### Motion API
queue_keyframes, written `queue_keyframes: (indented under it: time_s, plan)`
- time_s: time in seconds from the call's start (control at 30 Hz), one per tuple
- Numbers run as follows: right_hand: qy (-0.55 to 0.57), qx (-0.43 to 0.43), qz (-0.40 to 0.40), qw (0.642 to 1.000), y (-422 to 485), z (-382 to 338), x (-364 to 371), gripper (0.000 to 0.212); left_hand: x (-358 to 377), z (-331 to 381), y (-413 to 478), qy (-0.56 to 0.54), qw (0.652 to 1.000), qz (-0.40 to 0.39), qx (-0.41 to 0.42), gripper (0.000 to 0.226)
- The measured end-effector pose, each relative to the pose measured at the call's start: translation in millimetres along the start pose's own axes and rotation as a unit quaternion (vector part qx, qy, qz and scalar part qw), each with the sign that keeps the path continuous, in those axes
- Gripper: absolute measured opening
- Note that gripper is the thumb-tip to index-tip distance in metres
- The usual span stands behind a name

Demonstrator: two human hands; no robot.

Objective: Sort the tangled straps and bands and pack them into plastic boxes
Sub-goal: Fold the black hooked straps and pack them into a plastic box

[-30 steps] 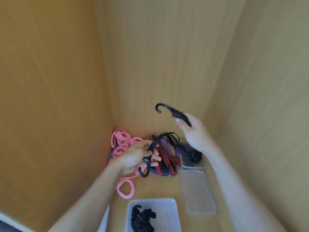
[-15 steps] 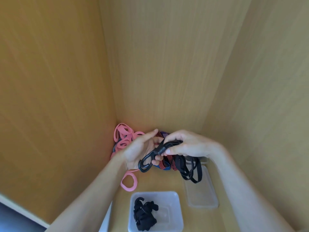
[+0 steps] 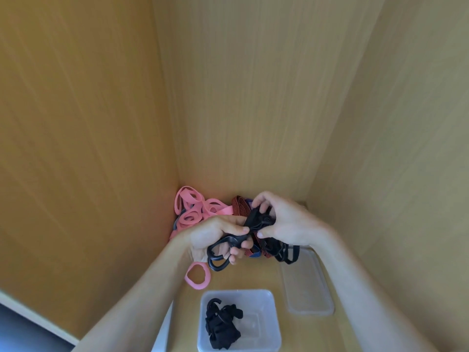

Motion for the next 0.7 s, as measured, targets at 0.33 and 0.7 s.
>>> queue_keyframes:
  time_s: [0.33, 0.7]
  plan:
    - [0.073, 0.006, 0.002, 0.997, 7, 32, 27, 0.060, 2, 10, -8, -0.026, 0.999, -0.023, -0.012, 0.039]
    - [0.475, 0.017, -0.044, 0.879, 5, 50, 57, 0.051, 5, 12, -14, -0.095, 0.995, -0.038, 0.016, 0.041]
Point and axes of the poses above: each hand's wrist, its own y-axis towards the middle knuckle, its own x-axis out of the palm, z = x × y, the point moved 5 cm from there along y, towards the middle knuckle, and after that the axes turned 6 degrees about x, right-handed, at the moved point
